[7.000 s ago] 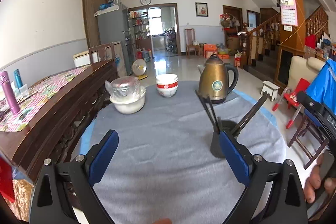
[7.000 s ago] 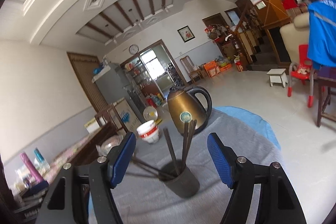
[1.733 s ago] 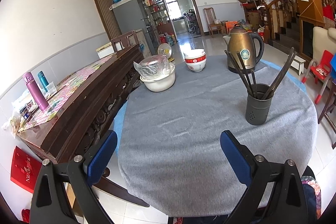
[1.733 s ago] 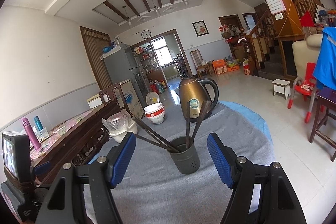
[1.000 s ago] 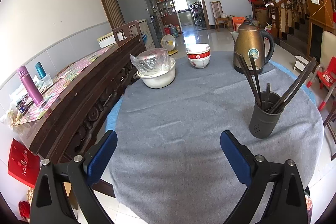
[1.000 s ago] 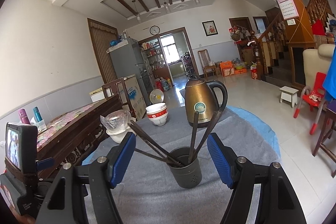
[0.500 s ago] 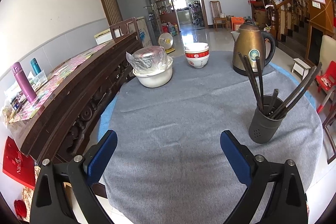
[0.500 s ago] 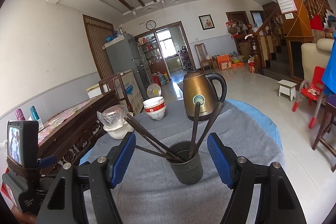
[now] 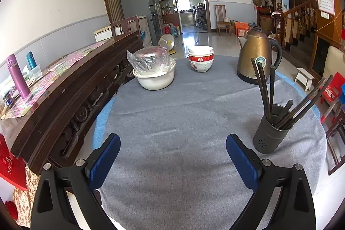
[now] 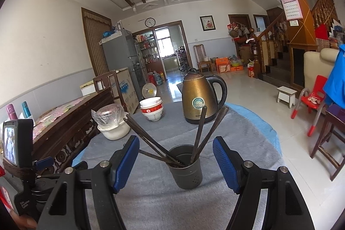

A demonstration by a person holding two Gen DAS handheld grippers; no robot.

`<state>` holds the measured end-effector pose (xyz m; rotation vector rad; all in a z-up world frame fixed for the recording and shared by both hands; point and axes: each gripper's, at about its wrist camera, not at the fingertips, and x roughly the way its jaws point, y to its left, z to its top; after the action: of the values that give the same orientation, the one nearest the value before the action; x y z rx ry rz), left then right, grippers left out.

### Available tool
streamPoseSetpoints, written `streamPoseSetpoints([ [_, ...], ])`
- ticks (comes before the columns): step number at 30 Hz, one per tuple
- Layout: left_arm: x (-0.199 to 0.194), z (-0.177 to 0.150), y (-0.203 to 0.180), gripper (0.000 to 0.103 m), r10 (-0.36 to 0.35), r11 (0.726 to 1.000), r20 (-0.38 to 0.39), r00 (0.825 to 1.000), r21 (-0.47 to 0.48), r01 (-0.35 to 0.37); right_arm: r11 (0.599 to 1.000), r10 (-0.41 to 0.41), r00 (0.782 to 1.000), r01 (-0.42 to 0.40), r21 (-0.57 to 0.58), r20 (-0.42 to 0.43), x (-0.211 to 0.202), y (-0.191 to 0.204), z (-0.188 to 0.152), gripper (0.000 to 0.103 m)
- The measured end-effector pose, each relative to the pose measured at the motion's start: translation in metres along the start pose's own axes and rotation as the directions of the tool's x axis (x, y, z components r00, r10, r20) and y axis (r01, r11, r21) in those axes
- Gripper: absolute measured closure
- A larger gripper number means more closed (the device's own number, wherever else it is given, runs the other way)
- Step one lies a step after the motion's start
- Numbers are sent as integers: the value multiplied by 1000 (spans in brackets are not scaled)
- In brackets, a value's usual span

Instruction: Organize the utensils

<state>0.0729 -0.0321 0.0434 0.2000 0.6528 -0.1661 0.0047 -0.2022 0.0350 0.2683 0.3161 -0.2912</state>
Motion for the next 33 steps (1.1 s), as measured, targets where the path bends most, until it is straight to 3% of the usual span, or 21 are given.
streamPoseSetpoints([
  [15, 2, 7, 14, 5, 6, 999, 3, 1000, -45, -5, 1000, 5, 1000, -5, -30, -7, 0, 19, 6, 29],
  [33, -15, 16, -13, 5, 28, 999, 21, 999, 14, -28, 999, 17, 999, -16, 49, -33, 0, -12, 6, 29],
])
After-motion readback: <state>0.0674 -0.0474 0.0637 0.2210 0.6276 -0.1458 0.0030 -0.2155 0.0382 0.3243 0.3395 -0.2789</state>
